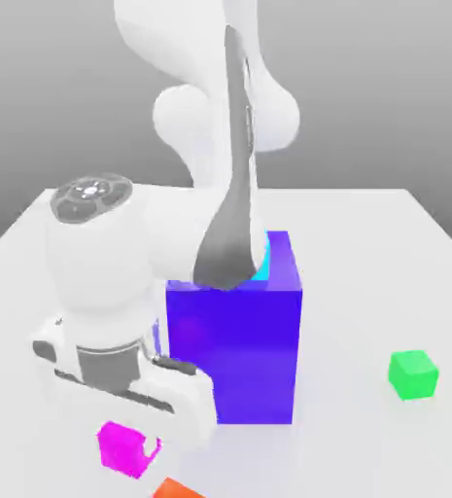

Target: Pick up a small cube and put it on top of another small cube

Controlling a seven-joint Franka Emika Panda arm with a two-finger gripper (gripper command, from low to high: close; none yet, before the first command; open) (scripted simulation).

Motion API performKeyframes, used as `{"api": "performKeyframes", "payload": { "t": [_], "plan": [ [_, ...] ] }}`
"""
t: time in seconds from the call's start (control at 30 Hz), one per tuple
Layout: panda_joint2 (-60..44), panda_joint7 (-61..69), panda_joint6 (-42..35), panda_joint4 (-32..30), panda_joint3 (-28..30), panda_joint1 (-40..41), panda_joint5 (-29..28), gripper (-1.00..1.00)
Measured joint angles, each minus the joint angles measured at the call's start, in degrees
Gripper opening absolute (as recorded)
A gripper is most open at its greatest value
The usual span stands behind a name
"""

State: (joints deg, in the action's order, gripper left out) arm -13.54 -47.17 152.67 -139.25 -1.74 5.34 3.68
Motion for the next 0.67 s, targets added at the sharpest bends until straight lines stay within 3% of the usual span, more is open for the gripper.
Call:
{"api": "performKeyframes", "payload": {
  "t": [0.23,0.4,0.5,0.57,0.6,0.67],
  "plan": [
    [7.46,13.28,0.04,-7.50,-11.55,-8.71,-1.51,-1.00],
    [12.11,23.72,0.48,-12.52,-19.04,-21.65,-2.39,-1.00],
    [8.10,24.57,5.30,-13.74,-19.70,-25.13,-8.96,-1.00],
    [4.07,21.99,8.92,-13.64,-17.13,-27.01,-13.52,-1.00],
    [3.01,21.21,9.87,-13.59,-16.42,-27.52,-14.74,1.00],
    [3.01,21.21,9.86,-13.59,-16.42,-27.52,-14.75,1.00]
  ]
}}
